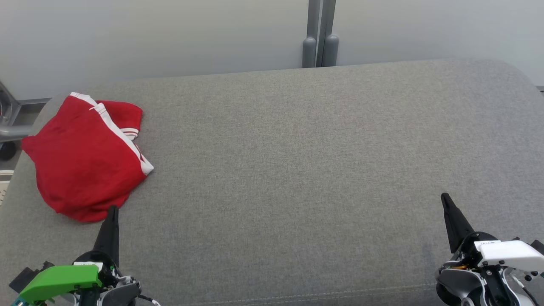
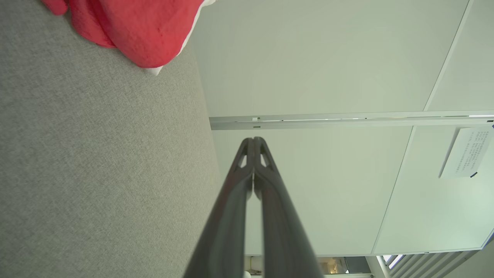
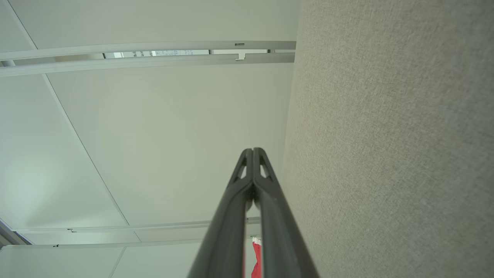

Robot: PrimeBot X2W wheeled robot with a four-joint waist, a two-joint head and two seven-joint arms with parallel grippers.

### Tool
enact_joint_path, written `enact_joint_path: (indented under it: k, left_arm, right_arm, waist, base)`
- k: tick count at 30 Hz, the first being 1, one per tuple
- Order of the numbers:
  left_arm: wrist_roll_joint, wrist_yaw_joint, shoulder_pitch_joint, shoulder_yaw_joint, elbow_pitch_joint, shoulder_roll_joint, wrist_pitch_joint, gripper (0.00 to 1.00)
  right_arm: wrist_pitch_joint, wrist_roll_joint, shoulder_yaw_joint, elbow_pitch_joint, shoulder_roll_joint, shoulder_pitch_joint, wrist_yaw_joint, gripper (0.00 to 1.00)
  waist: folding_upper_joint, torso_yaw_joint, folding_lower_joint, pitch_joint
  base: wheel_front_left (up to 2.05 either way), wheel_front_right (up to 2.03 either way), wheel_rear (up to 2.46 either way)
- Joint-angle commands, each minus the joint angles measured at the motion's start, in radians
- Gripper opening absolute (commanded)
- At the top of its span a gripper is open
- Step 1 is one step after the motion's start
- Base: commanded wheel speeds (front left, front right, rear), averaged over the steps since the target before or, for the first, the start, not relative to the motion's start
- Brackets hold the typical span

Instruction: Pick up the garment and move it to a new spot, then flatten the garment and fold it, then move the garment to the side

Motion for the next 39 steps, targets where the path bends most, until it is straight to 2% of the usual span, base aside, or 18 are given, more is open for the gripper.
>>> enact_joint_path:
  k: [1,39]
  left_arm:
    - [-0.003,-0.006,-0.012,0.001,-0.004,0.007,0.001,0.0]
    - [-0.003,-0.006,-0.012,0.001,-0.004,0.007,0.001,0.0]
  right_arm:
    - [0.002,-0.006,-0.003,-0.002,0.0,0.004,0.0,0.0]
    - [0.002,-0.007,-0.003,-0.002,0.0,0.004,0.0,0.0]
  waist:
    - [-0.0001,0.0,0.0,0.0]
    - [-0.0001,0.0,0.0,0.0]
  base:
    - [0.0,0.0,0.0]
    - [0.0,0.0,0.0]
